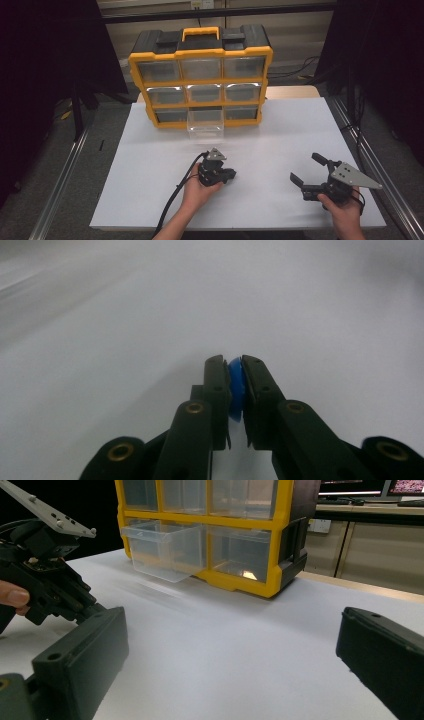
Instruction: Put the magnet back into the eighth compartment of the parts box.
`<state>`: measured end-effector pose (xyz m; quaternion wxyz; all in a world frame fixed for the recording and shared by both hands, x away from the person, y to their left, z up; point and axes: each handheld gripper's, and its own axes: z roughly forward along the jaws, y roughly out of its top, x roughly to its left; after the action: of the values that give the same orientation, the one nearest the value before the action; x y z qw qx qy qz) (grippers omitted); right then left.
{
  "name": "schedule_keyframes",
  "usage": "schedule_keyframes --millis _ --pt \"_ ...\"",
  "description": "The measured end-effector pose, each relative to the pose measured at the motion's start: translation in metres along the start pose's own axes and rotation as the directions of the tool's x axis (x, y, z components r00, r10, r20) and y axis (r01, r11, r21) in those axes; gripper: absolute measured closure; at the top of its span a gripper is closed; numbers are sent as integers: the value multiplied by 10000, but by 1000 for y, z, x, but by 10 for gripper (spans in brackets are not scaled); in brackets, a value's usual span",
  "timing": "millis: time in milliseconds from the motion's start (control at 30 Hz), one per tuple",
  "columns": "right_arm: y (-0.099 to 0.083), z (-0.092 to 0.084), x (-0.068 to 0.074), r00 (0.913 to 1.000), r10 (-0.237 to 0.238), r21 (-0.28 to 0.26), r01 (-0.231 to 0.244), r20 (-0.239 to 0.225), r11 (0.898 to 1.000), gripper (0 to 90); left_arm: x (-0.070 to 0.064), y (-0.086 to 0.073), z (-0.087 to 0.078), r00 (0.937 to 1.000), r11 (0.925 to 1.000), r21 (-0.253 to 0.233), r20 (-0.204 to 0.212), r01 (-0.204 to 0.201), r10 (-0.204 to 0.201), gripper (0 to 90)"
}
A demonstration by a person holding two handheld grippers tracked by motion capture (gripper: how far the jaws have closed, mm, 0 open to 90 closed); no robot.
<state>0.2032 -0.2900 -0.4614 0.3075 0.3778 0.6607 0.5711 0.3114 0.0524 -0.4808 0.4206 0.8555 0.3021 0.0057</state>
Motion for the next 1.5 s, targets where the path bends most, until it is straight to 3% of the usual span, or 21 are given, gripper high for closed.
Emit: schedule_keyframes --millis 33,100,367,767,1500 --pt "0 0 0 10000 14 10 -14 2 10000 0 0 1 -2 9999 9999 100 -133 107 -105 824" --pt "0 0 0 10000 23 13 -23 -1 10000 0 2 2 -5 9999 9999 -7 17 152 -152 824" --pt "0 1 1 10000 32 7 -32 -6 10000 0 4 5 -10 9994 9987 -386 -41 336 -338 824" --pt "0 1 0 10000 50 -8 -50 -38 10000 0 12 8 -22 9977 9964 -509 1 675 -676 824" --pt "-1 1 0 9999 134 54 -134 -19 9999 0 22 24 -41 9973 9971 -360 -283 674 -684 824"
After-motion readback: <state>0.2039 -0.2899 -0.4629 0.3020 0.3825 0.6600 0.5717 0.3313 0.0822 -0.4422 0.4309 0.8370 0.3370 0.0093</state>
